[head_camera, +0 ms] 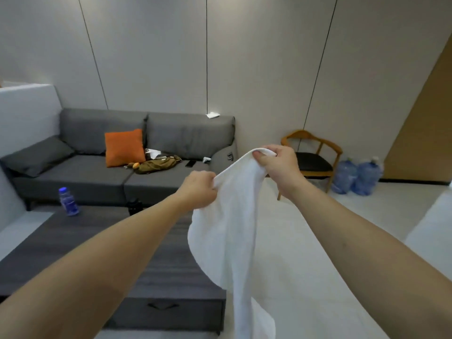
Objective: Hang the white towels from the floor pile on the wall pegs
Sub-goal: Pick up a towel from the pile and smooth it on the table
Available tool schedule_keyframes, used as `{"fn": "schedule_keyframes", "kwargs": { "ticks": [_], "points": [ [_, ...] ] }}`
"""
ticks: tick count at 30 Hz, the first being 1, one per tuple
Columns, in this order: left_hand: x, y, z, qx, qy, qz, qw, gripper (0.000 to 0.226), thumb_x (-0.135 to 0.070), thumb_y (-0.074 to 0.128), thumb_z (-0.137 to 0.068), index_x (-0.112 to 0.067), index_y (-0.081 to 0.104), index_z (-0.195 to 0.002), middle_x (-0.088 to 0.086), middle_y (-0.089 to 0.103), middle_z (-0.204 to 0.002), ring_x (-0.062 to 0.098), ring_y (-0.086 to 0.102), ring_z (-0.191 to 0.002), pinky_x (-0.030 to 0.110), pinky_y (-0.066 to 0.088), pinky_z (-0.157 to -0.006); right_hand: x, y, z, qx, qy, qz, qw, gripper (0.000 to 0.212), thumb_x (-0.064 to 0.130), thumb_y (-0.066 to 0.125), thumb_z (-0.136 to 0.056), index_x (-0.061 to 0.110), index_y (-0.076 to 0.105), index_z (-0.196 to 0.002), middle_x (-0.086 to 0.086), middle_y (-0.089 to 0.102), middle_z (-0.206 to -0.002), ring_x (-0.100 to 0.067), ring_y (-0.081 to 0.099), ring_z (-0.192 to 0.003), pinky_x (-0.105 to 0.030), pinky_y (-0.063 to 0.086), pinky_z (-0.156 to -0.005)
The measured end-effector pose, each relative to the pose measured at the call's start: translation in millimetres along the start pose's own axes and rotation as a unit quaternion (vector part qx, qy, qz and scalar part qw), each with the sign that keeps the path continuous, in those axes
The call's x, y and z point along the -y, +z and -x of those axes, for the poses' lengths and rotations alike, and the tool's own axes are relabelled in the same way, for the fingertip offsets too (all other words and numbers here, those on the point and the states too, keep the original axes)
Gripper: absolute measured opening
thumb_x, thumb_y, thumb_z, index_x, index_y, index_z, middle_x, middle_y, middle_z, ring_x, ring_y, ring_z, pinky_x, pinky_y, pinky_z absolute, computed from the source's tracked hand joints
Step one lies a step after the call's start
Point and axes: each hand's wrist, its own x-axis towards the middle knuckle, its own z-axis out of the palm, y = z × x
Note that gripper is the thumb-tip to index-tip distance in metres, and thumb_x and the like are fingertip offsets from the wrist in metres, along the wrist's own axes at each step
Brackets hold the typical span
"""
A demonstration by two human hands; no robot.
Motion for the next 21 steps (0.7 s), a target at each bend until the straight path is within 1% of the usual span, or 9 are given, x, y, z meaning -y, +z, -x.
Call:
{"fn": "schedule_keyframes", "kwargs": {
  "ticks": [3, 6, 8, 10, 12, 15, 18, 20, 21],
  "points": [
    [17.5, 23.3, -46.8, 0.019, -0.023, -0.002, 1.000, 0.009, -0.032, 0.056, -0.089, -0.025, 0.058, -0.085, -0.003, 0.059, -0.080, 0.019, 0.056, -0.076, 0.027, 0.034, -0.053, -17.5, -22.6, -61.3, -0.068, 0.003, -0.008, 0.998, 0.018, 0.028, 0.066, -0.091, 0.012, 0.072, -0.099, -0.012, 0.069, -0.091, -0.020, 0.063, -0.080, -0.033, 0.054, -0.063],
    [24.0, 28.8, -100.7, -0.013, -0.033, -0.024, 0.999, 0.023, -0.045, 0.063, -0.087, -0.026, 0.060, -0.074, -0.002, 0.061, -0.078, 0.019, 0.057, -0.076, 0.031, 0.039, -0.060, -48.6, -37.6, -118.2, -0.080, 0.004, 0.005, 0.997, 0.016, 0.030, 0.065, -0.092, 0.017, 0.072, -0.098, -0.012, 0.071, -0.097, -0.026, 0.067, -0.087, -0.039, 0.058, -0.071],
    [25.8, 25.6, -140.8, -0.069, -0.040, -0.048, 0.996, 0.032, -0.047, 0.065, -0.084, -0.025, 0.055, -0.063, -0.001, 0.059, -0.074, 0.023, 0.056, -0.077, 0.033, 0.039, -0.061, -70.8, -41.4, -158.4, -0.070, 0.002, 0.009, 0.997, 0.011, 0.030, 0.065, -0.093, 0.022, 0.071, -0.094, -0.009, 0.071, -0.094, -0.029, 0.069, -0.088, -0.046, 0.061, -0.075],
    [30.2, 18.9, -179.1, -0.122, -0.068, -0.048, 0.989, 0.035, -0.046, 0.068, -0.083, -0.024, 0.054, -0.060, -0.002, 0.057, -0.068, 0.022, 0.056, -0.073, 0.031, 0.036, -0.056, -89.3, -42.3, -205.6, -0.057, 0.002, -0.001, 0.998, 0.007, 0.030, 0.066, -0.092, 0.025, 0.070, -0.089, -0.006, 0.072, -0.090, -0.027, 0.070, -0.085, -0.046, 0.061, -0.075],
    [32.2, 10.1, -211.9, -0.148, -0.103, -0.051, 0.982, 0.031, -0.045, 0.068, -0.083, -0.024, 0.060, -0.063, -0.002, 0.059, -0.067, 0.020, 0.058, -0.070, 0.029, 0.036, -0.051, -104.2, -39.3, -253.8, -0.029, -0.003, 0.012, 0.999, 0.011, 0.029, 0.066, -0.091, 0.022, 0.070, -0.085, -0.009, 0.072, -0.086, -0.026, 0.069, -0.081, -0.040, 0.060, -0.071],
    [31.6, -5.4, -251.3, -0.175, -0.151, -0.093, 0.969, 0.022, -0.044, 0.068, -0.084, -0.023, 0.069, -0.077, -0.002, 0.059, -0.071, 0.023, 0.056, -0.071, 0.032, 0.045, -0.058, -121.5, -24.6, -317.1, 0.006, -0.010, 0.029, 1.000, 0.015, 0.027, 0.066, -0.088, 0.015, 0.071, -0.080, -0.013, 0.071, -0.081, -0.024, 0.064, -0.072, -0.039, 0.054, -0.063],
    [38.5, -21.2, -278.6, -0.206, -0.188, -0.121, 0.953, 0.022, -0.040, 0.065, -0.087, -0.021, 0.067, -0.076, 0.000, 0.057, -0.072, 0.026, 0.055, -0.073, 0.031, 0.041, -0.058, -128.4, 2.3, -370.2, 0.049, -0.012, 0.013, 0.999, 0.017, 0.026, 0.068, -0.088, 0.015, 0.070, -0.075, -0.006, 0.069, -0.075, -0.022, 0.063, -0.069, -0.039, 0.055, -0.062],
    [48.1, -34.6, -286.0, -0.223, -0.219, -0.135, 0.940, 0.020, -0.037, 0.064, -0.088, -0.022, 0.063, -0.076, 0.004, 0.062, -0.079, 0.030, 0.059, -0.079, 0.033, 0.047, -0.063, -129.3, 26.8, -400.5, 0.084, -0.023, 0.008, 0.996, 0.018, 0.027, 0.067, -0.088, 0.012, 0.070, -0.079, -0.010, 0.071, -0.078, -0.024, 0.064, -0.070, -0.041, 0.056, -0.066],
    [53.8, -41.1, -286.1, -0.230, -0.230, -0.139, 0.935, 0.017, -0.035, 0.064, -0.088, -0.022, 0.064, -0.078, 0.004, 0.063, -0.083, 0.029, 0.060, -0.080, 0.035, 0.050, -0.066, -128.5, 37.1, -410.2, 0.094, -0.031, 0.009, 0.995, 0.021, 0.028, 0.067, -0.087, 0.009, 0.069, -0.078, -0.010, 0.070, -0.076, -0.026, 0.063, -0.069, -0.040, 0.055, -0.063]
  ]
}}
